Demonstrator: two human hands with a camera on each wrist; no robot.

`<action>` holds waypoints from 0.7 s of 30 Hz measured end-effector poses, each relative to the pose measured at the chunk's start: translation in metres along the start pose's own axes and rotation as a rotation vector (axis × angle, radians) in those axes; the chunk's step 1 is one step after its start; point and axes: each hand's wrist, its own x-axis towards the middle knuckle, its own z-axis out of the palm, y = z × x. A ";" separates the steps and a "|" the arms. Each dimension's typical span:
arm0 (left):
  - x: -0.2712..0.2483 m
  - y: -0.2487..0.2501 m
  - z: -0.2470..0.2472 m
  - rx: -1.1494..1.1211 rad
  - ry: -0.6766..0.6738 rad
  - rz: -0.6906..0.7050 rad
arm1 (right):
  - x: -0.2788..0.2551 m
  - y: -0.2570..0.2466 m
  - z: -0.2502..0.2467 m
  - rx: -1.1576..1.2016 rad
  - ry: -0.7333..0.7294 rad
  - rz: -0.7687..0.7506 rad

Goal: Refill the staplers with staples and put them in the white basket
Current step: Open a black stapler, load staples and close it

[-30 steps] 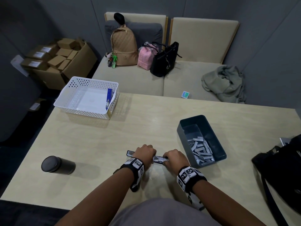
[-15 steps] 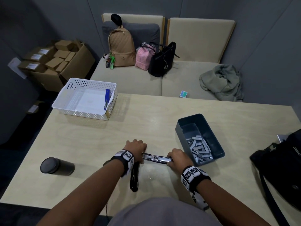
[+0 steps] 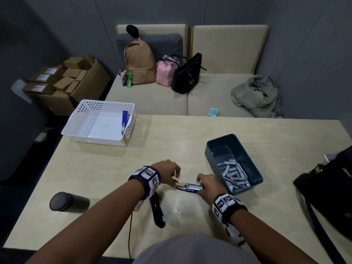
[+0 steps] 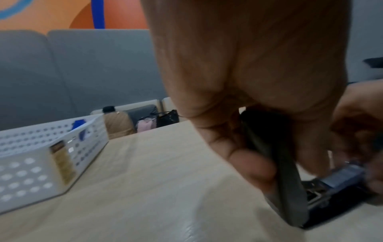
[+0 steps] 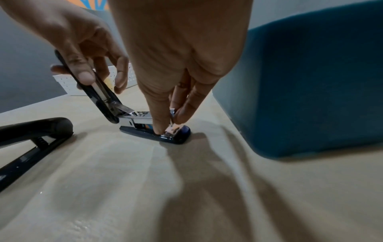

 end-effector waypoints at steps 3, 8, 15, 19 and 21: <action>0.002 0.019 0.005 0.078 0.083 0.102 | 0.000 0.003 -0.001 0.041 0.001 0.021; 0.011 0.041 0.021 0.186 0.167 0.234 | -0.003 0.009 -0.002 0.137 0.035 0.008; 0.028 0.047 0.063 0.432 0.167 0.131 | -0.005 0.016 -0.004 0.287 -0.009 0.012; 0.029 0.038 0.071 0.338 0.166 0.030 | 0.004 0.012 -0.008 0.231 -0.177 -0.037; 0.028 0.027 0.065 0.263 0.196 0.017 | 0.011 0.003 -0.014 0.231 -0.168 -0.044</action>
